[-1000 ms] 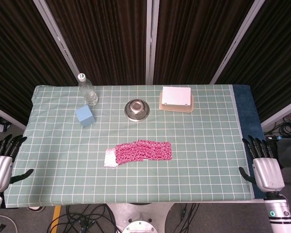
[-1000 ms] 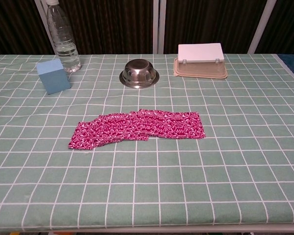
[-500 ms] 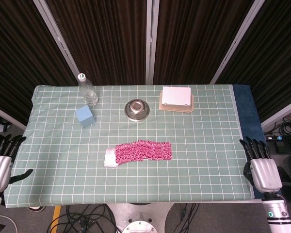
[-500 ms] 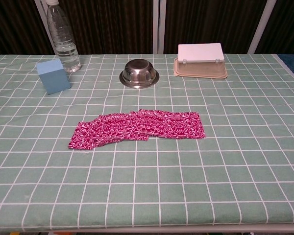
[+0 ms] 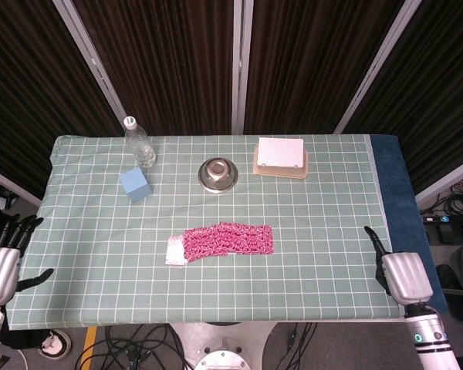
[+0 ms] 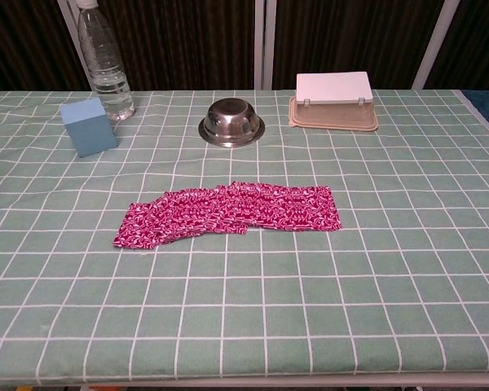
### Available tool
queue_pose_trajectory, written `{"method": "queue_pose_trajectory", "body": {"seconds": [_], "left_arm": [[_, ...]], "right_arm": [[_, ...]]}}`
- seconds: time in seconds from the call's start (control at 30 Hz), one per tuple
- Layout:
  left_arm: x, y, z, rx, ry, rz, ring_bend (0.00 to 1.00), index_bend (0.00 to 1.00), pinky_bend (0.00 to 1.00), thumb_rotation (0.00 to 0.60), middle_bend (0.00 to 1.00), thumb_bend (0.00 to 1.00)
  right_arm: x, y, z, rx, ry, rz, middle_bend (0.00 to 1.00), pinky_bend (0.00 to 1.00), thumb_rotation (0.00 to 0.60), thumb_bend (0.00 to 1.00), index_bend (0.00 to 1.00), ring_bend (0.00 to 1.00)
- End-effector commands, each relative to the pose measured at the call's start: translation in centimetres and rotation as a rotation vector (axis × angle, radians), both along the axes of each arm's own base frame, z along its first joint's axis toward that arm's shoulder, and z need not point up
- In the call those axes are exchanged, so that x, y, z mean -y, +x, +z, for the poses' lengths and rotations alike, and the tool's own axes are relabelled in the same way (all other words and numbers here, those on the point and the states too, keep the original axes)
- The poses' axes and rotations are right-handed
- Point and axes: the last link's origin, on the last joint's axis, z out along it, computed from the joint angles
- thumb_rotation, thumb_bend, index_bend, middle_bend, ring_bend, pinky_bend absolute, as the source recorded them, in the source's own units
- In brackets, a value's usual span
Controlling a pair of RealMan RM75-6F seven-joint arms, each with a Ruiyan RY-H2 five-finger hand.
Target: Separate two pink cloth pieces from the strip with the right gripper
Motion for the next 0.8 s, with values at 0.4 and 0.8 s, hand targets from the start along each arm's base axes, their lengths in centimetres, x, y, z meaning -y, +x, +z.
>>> {"method": "queue_pose_trajectory", "body": {"seconds": [0.4, 0.8], "left_arm": [[0.1, -0.2, 0.8, 0.005, 0.017, -0.001, 0.04, 0.14, 0.14, 0.6, 0.11, 0.0], [0.4, -1.1, 1.1, 0.006, 0.009, 0.018, 0.04, 0.14, 0.14, 0.6, 0.11, 0.0]], "right_arm": [[5.2, 4.8, -8.3, 0.055, 0.349, 0.002, 0.89, 0.73, 0.6, 1.0, 0.02, 0.87], [7.2, 8.1, -13.6, -0.03, 0.445, 0.001, 0.89, 0.73, 0.6, 1.0, 0.05, 0.87]]}}
